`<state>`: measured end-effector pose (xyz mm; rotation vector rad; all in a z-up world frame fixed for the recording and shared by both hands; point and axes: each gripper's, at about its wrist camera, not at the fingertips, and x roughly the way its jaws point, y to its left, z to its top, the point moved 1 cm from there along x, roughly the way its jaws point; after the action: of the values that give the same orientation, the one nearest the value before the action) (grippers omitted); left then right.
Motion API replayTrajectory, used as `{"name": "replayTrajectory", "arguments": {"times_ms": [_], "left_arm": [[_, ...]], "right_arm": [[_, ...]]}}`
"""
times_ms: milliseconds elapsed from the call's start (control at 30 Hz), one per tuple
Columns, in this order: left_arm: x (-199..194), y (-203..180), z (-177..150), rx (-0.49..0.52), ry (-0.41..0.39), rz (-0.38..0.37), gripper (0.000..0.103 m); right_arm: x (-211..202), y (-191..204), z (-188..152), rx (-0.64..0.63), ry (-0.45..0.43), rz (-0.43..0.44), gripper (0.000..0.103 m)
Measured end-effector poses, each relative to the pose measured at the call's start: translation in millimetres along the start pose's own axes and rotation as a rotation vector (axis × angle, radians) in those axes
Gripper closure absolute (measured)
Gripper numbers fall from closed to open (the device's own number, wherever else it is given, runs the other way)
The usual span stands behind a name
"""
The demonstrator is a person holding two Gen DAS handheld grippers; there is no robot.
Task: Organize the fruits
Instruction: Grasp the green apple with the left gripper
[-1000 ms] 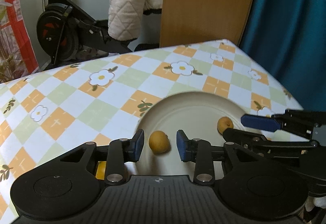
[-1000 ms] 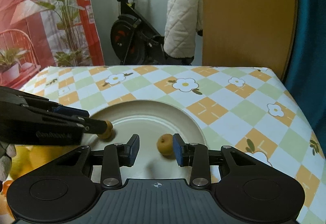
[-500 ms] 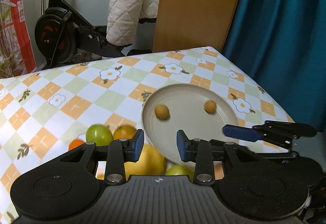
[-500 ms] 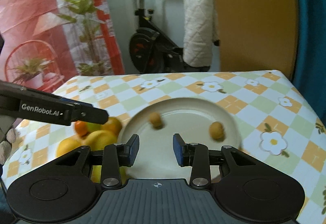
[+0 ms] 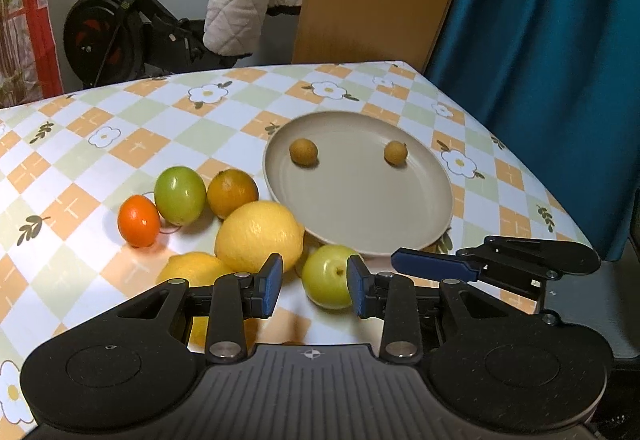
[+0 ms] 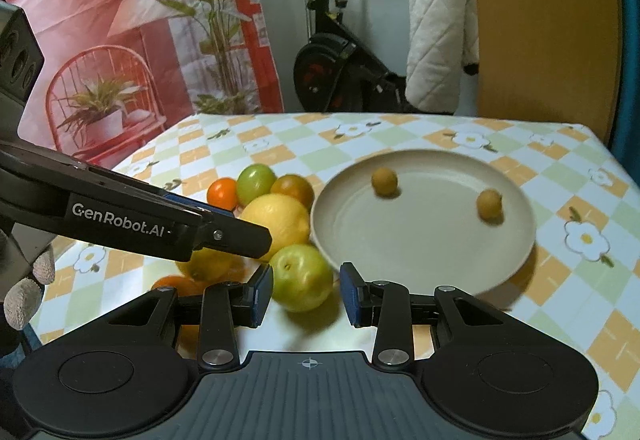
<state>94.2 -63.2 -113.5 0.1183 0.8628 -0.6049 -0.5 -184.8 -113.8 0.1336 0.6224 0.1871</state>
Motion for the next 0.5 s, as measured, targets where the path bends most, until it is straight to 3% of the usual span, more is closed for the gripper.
{"name": "replayTrajectory", "arguments": {"times_ms": [400,500], "left_arm": [[18,-6,-7,-0.007,0.036,-0.004,0.065],[21,-8,-6,-0.001,0.035,-0.001,0.06]], "right_arm": [[13,-6,-9,0.027,0.036,0.011,0.069],[16,-7,-10,0.035,0.036,0.014,0.069]]}}
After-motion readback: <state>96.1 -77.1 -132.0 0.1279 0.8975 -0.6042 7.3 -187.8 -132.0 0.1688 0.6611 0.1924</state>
